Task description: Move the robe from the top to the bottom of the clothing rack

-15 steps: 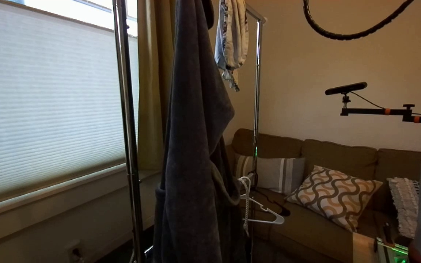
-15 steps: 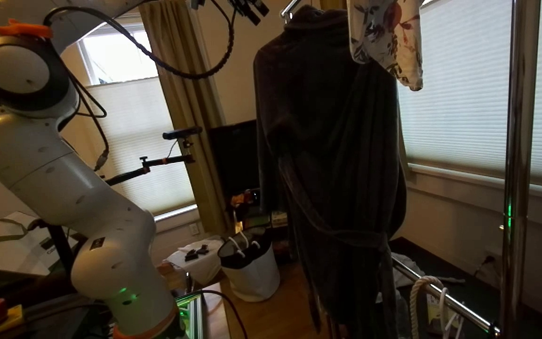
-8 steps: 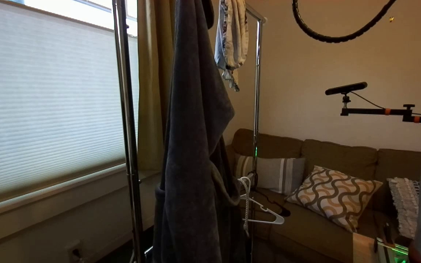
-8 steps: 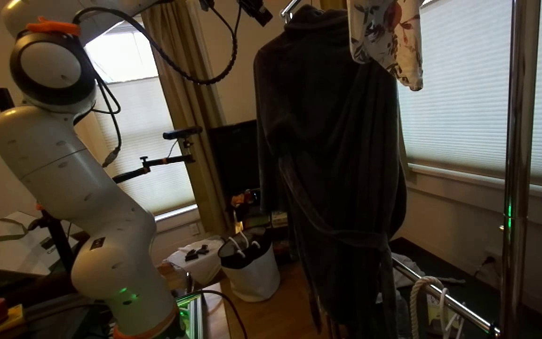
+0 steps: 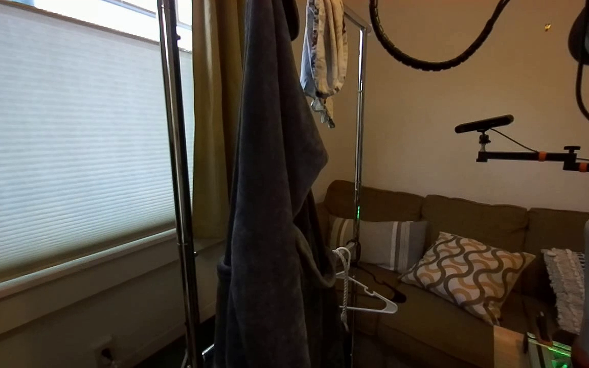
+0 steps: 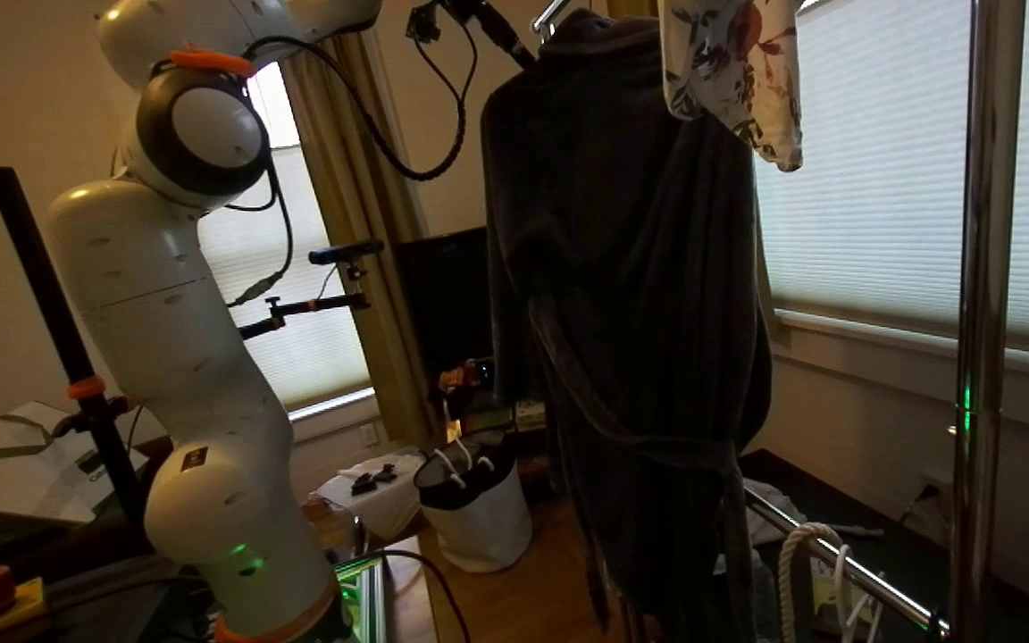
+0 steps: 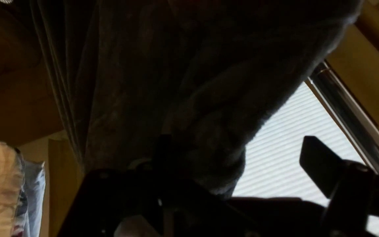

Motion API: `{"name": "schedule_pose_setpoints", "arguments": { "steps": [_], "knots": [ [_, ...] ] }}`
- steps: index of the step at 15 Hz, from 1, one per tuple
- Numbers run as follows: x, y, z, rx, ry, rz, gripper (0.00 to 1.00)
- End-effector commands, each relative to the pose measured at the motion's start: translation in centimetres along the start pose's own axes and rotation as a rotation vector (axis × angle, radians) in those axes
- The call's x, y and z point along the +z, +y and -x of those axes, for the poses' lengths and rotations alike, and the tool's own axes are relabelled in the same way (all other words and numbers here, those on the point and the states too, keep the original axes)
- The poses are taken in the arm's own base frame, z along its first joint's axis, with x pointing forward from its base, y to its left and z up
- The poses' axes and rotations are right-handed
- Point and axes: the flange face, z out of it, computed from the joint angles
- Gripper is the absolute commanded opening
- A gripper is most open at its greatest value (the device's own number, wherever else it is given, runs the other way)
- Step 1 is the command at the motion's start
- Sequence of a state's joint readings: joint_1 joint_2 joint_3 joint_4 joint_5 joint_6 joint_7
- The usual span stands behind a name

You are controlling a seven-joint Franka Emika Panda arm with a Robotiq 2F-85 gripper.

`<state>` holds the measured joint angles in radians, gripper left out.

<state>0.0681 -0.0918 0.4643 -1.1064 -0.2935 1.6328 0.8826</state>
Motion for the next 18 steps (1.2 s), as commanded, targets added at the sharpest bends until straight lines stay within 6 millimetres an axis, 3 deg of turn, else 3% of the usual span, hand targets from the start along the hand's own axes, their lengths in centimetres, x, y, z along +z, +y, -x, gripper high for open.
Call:
{"name": "schedule_pose_setpoints", "arguments": {
  "steps": [1, 3, 7, 8, 10, 18],
  "knots": [
    [3.7, -1.5, -0.2, 0.031, -0.098, 0.061, 1.00],
    [4.9, -1.3, -0.3, 0.039, -0.127, 0.121, 1.00],
    [2.4, 2.7, -1.6, 0.133, -0.082, 0.256, 0.99],
    [1.8, 3.5, -1.8, 0.160, -0.068, 0.276, 0.75],
    [1.1, 4.3, -2.1, 0.186, -0.066, 0.293, 0.69],
    [1.7, 4.2, -2.2, 0.199, -0.079, 0.287, 0.06]
  ]
}}
